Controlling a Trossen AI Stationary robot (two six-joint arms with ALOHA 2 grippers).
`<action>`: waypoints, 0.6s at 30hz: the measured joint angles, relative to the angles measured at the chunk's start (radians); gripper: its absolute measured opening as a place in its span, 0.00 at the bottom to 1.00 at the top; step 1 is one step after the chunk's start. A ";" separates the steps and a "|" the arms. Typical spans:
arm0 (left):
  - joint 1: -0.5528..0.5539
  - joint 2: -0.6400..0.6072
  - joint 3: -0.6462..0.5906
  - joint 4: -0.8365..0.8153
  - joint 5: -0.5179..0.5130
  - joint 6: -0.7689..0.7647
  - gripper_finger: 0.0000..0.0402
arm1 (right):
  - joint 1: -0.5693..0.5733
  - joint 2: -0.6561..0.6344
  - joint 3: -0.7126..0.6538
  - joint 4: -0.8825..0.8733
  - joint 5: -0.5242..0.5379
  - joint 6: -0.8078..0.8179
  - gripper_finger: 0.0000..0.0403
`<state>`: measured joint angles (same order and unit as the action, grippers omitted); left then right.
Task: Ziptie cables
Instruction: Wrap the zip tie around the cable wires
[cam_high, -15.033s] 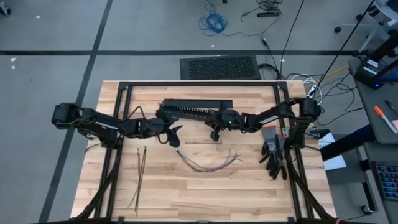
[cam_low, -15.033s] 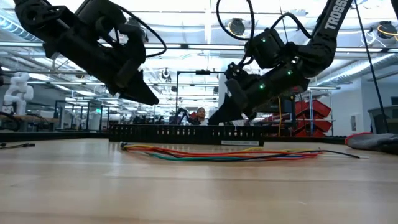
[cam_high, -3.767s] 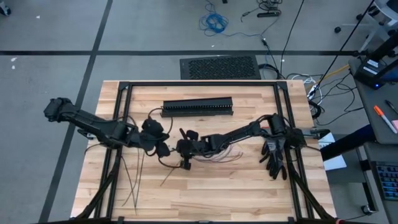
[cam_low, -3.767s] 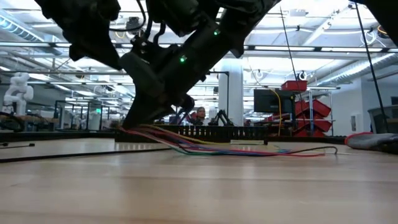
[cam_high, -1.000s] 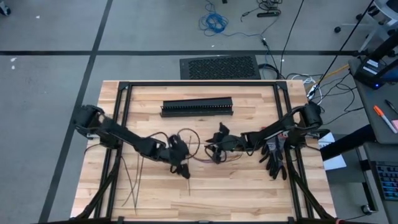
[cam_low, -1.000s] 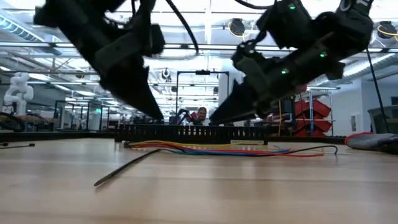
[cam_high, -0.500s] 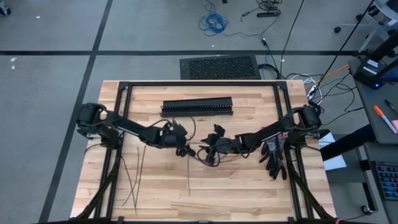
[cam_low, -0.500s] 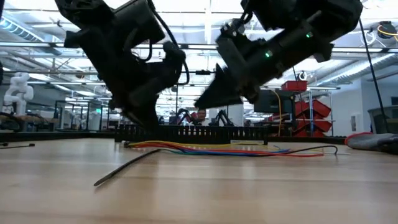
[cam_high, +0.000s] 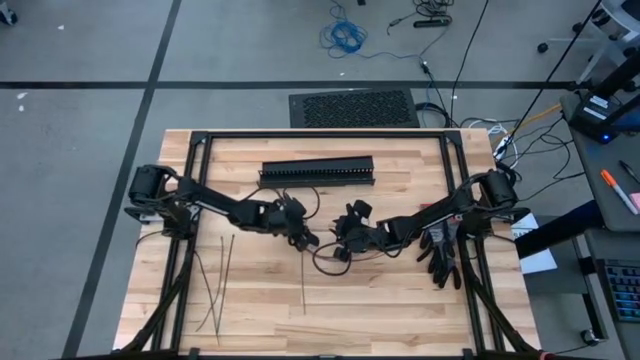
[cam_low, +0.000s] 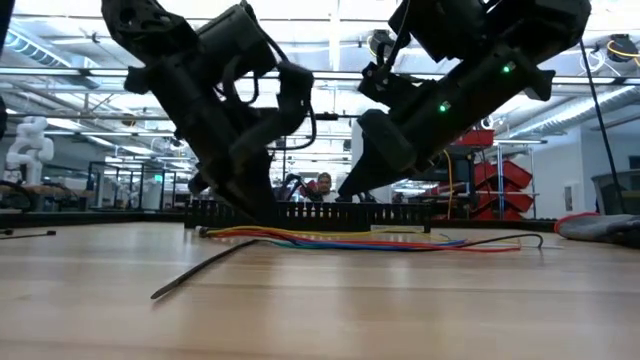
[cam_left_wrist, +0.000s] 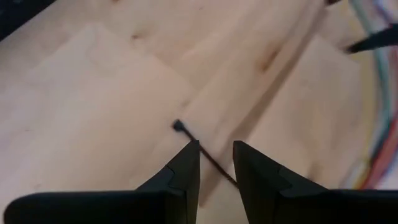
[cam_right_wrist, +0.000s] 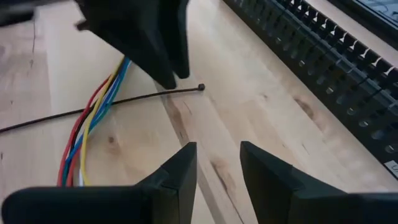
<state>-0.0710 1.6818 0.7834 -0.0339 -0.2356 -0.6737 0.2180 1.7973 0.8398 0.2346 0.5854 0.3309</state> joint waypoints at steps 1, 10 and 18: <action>0.004 0.005 0.000 -0.002 0.000 -0.001 0.24 | 0.000 0.000 0.000 0.001 0.000 0.000 0.29; 0.018 0.038 0.000 0.020 -0.001 -0.003 0.24 | 0.000 0.000 0.000 -0.001 -0.002 -0.006 0.29; 0.017 0.132 0.004 0.101 -0.003 -0.025 0.24 | 0.000 0.000 0.000 0.006 -0.005 -0.006 0.29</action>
<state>-0.0536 1.8134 0.7872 0.0667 -0.2387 -0.6989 0.2180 1.7973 0.8398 0.2403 0.5807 0.3244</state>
